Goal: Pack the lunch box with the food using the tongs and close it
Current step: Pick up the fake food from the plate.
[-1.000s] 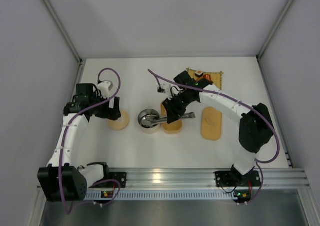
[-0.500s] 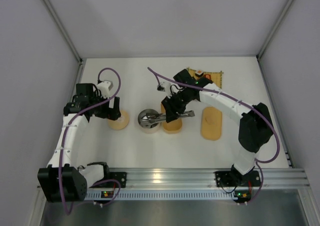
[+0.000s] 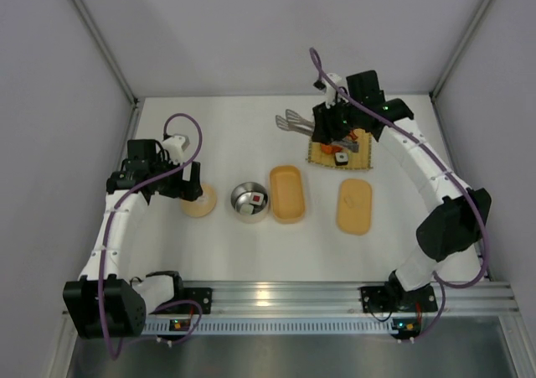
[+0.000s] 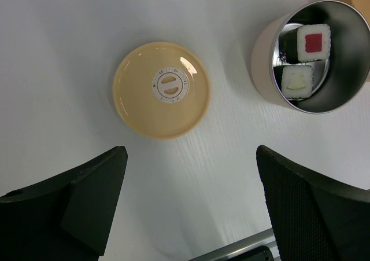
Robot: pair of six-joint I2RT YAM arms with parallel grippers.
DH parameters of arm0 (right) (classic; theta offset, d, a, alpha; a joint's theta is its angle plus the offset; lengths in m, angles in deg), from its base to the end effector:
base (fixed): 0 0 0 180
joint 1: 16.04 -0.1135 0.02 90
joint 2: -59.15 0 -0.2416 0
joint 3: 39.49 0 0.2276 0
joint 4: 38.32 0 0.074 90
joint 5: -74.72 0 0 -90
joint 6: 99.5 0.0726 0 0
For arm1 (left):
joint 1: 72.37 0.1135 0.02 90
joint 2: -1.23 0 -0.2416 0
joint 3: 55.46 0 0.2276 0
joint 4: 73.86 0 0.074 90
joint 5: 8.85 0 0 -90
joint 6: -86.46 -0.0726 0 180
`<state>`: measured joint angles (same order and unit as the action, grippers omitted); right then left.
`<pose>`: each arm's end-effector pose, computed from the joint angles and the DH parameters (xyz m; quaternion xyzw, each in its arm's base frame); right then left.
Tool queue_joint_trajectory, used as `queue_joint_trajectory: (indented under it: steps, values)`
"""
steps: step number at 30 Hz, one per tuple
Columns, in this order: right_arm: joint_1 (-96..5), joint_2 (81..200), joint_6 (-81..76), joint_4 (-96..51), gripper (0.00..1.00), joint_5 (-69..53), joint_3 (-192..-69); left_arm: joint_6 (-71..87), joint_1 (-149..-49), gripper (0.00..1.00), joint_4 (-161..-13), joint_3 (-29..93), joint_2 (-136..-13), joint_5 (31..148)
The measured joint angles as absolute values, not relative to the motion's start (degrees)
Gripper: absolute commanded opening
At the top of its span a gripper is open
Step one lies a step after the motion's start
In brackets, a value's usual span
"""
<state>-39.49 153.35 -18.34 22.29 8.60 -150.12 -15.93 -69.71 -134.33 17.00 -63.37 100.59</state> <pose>0.3155 0.1689 0.3210 -0.3280 0.8433 0.2374 0.3535 0.2292 -0.0135 0.2497 0.1331 0.9257 -0.1172 0.3342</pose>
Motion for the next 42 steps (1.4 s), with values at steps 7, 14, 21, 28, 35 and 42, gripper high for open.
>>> queue_joint_trajectory:
  steps: [7, 14, 21, 28, 35, 42]
  values:
    - [-31.77, 156.41, -18.3, 19.2, 0.47, -3.2, -151.11, -15.69, -69.71, 0.98, -134.29, 17.0, -63.37, 100.57]
    - [-27.49, 165.11, -22.56, 18.53, 0.49, -6.28, -154.82, -15.69, -69.67, 0.98, -134.2, 16.98, -63.37, 99.67]
    - [-24.8, 170.83, -27.07, 18.53, 0.53, -7.73, -156.46, -15.69, -69.43, 0.98, -133.79, 16.89, -63.46, 99.23]
    - [-22.68, 174.53, -28.88, 18.64, 0.56, -8.05, -159.06, -15.73, -69.38, 0.98, -133.26, 16.87, -64.18, 98.45]
    - [-22.28, 176.36, -29.21, 18.99, 0.55, -7.03, -161.03, -15.73, -69.34, 0.98, -133.15, 16.87, -64.7, 98.2]
    - [-22.28, 176.97, -30.02, 19.82, 0.55, -4.64, -162.58, -15.71, -69.34, 0.98, -132.96, 16.87, -65.12, 98.23]
